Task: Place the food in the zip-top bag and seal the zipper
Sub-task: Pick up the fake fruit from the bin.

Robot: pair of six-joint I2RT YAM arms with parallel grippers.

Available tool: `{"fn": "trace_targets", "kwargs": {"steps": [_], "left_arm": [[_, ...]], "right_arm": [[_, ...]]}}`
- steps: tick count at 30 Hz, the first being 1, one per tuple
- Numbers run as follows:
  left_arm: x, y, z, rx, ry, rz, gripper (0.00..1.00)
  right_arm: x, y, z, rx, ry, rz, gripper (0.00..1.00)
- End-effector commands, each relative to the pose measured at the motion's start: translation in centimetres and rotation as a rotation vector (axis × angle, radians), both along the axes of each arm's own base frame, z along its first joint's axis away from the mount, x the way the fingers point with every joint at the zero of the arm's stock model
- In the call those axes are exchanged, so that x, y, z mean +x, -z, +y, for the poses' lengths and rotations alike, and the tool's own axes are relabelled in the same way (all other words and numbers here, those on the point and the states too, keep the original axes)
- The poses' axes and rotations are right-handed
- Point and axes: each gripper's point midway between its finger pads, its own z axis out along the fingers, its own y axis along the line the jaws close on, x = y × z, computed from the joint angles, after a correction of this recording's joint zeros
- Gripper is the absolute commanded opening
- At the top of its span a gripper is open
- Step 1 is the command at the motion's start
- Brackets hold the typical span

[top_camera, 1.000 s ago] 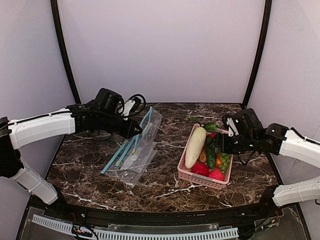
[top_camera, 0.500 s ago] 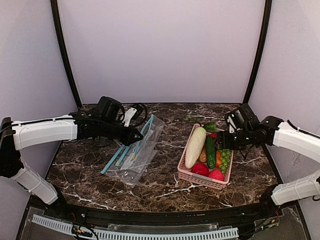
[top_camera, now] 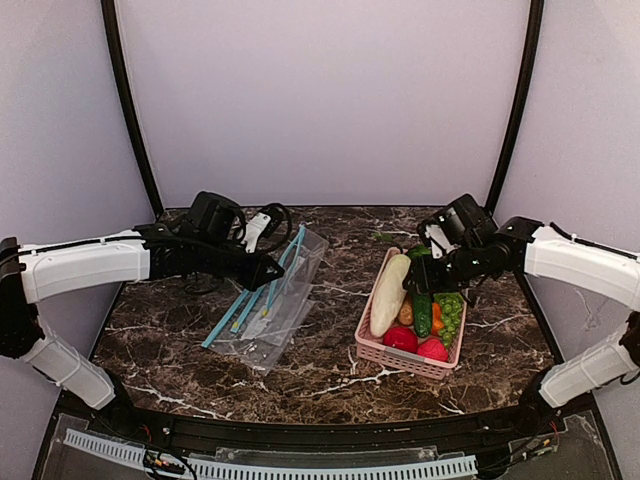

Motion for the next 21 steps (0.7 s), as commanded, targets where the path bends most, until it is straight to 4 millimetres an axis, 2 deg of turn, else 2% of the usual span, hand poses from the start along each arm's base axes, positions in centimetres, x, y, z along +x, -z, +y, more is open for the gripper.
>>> {"fn": "trace_targets", "kwargs": {"steps": [1, 6, 11, 15, 21], "left_arm": [[-0.3, -0.4, 0.7, 0.006, -0.002, -0.012, 0.01], [-0.2, -0.4, 0.7, 0.007, -0.003, -0.011, 0.01], [-0.3, 0.2, 0.4, 0.008, 0.005, 0.011, 0.01], [-0.4, 0.4, 0.3, 0.010, 0.008, 0.018, 0.01], [-0.4, 0.5, 0.4, 0.011, 0.008, 0.021, 0.01]], "right_arm": [[-3.0, 0.9, 2.6, 0.025, -0.074, 0.050, 0.57], [-6.7, 3.3, 3.3, 0.008, -0.091, 0.121, 0.63], [-8.1, 5.6, 2.9, -0.026, -0.065, 0.158, 0.66], [-8.4, 6.3, 3.1, -0.046, -0.067, 0.160, 0.70], [-7.8, 7.5, 2.7, -0.090, -0.008, 0.170, 0.71]]}}
